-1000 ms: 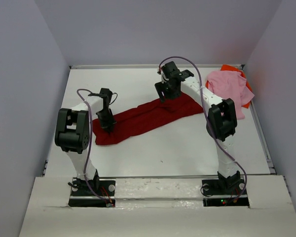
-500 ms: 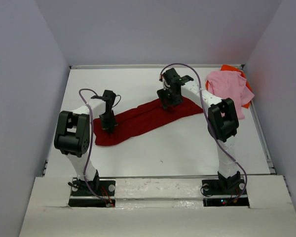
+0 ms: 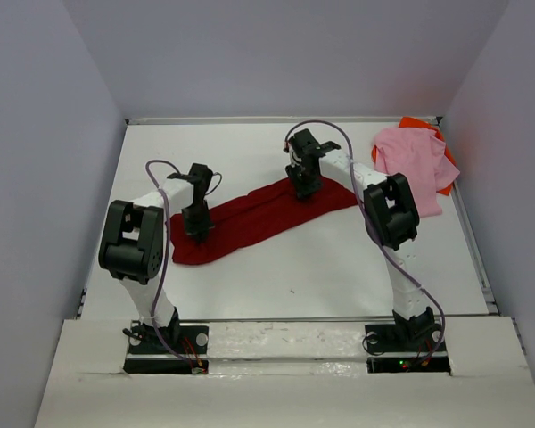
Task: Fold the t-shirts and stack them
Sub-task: Rotate the tshirt 90 degrees
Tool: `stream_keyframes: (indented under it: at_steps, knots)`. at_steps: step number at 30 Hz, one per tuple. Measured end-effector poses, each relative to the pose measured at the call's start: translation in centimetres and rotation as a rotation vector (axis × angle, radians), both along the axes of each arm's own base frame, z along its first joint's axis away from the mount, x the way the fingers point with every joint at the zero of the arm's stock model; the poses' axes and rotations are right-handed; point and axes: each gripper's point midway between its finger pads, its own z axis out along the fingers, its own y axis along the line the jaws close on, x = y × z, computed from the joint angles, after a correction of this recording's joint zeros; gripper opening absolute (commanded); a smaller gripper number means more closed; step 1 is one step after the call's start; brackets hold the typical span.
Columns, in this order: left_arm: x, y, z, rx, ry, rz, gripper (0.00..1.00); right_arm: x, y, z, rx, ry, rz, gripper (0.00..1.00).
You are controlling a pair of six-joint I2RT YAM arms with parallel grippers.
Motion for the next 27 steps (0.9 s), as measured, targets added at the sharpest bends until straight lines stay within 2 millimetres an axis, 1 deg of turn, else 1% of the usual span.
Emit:
stream_keyframes:
  at_steps: [3,5,6,8,11,12,13,16,20,21,23,27]
  knots:
    - [-0.3,-0.2,0.1,-0.011,0.005,-0.004,0.03,0.3,0.2,0.2,0.007,-0.012,-0.001,0.58]
    - [-0.7,-0.4,0.1,-0.022,0.010,-0.005,0.03,0.4,0.1,0.2,0.010,-0.011,-0.004,0.62]
    - [-0.9,-0.5,0.1,-0.028,0.016,-0.007,0.03,0.3,0.2,0.2,0.015,-0.009,-0.005,0.66]
    - [-1.4,-0.8,0.1,-0.037,0.031,-0.016,0.03,0.2,0.3,0.3,0.028,-0.003,-0.008,0.68]
    - [-2.1,-1.3,0.1,-0.046,0.055,-0.029,0.04,0.1,0.1,0.6,0.032,0.006,-0.016,0.70]
    - [-2.3,-1.4,0.1,-0.048,0.063,-0.032,0.04,0.0,-0.1,0.8,0.030,0.010,-0.018,0.72]
    - [-2.4,-1.5,0.1,-0.050,0.068,-0.034,0.04,-0.1,-0.2,1.0,0.028,0.012,-0.020,0.72]
    - [-2.6,-1.7,0.2,-0.058,0.077,-0.038,0.04,-0.2,-0.6,2.4,0.031,0.009,-0.026,0.72]
    - [-3.0,-2.0,0.2,-0.072,0.098,-0.039,0.04,1.0,-0.6,5.4,0.052,-0.045,-0.035,0.72]
    - [-3.2,-2.0,0.1,-0.073,0.104,-0.039,0.04,1.2,-0.7,5.8,0.055,-0.055,-0.038,0.72]
    - [-3.5,-2.0,0.1,-0.079,0.114,-0.039,0.04,1.3,-0.9,6.1,0.056,-0.062,-0.043,0.72]
    - [-4.0,-2.2,0.0,-0.085,0.126,-0.044,0.04,1.2,-1.0,5.8,0.060,-0.047,-0.043,0.72]
